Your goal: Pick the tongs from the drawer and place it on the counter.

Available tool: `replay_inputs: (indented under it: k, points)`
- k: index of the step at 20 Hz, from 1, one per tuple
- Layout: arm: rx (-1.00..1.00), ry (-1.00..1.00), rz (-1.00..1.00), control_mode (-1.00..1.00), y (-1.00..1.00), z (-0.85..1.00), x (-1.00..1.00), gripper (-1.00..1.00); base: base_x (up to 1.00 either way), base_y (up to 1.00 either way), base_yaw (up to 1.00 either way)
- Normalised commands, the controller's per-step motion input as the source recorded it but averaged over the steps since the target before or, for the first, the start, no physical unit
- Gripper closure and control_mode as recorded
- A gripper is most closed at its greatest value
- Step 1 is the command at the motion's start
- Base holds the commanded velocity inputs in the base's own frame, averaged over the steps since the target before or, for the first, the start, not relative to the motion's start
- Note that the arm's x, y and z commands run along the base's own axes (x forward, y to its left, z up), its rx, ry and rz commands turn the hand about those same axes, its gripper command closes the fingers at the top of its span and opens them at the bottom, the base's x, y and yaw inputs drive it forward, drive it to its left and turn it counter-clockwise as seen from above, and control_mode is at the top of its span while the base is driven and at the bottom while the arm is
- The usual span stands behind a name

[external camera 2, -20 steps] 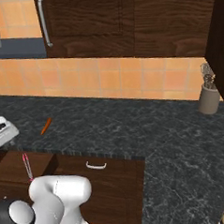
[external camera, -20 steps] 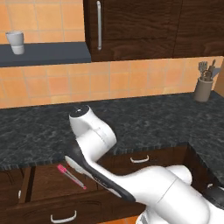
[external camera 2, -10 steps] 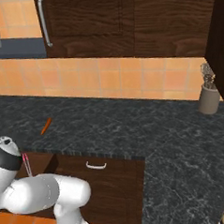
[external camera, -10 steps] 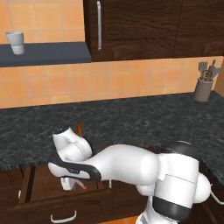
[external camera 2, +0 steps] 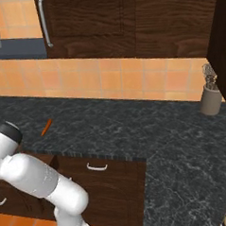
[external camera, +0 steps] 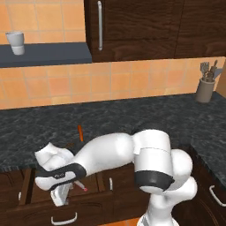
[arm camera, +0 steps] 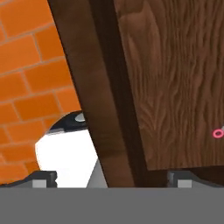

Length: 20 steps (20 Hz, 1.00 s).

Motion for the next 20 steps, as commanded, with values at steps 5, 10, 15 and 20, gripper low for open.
replay_inputs:
  k: [5, 10, 15, 20]
  points:
    - [-0.05, 0.02, 0.10, -1.00, 0.00, -0.52, 0.25, -1.00, 0.00, 0.00, 0.00]
    - [0.00, 0.02, 0.10, -1.00, 0.00, -0.40, -0.11, -1.00, 0.00, 0.00, 0.00]
    - [0.00, 0.01, 0.11, -1.00, 0.00, -0.32, -1.00, -1.00, 0.00, 0.00, 0.00]
    - [0.00, 0.01, 0.12, -1.00, 0.06, -0.29, -1.00, -1.00, 0.00, 0.00, 0.00]
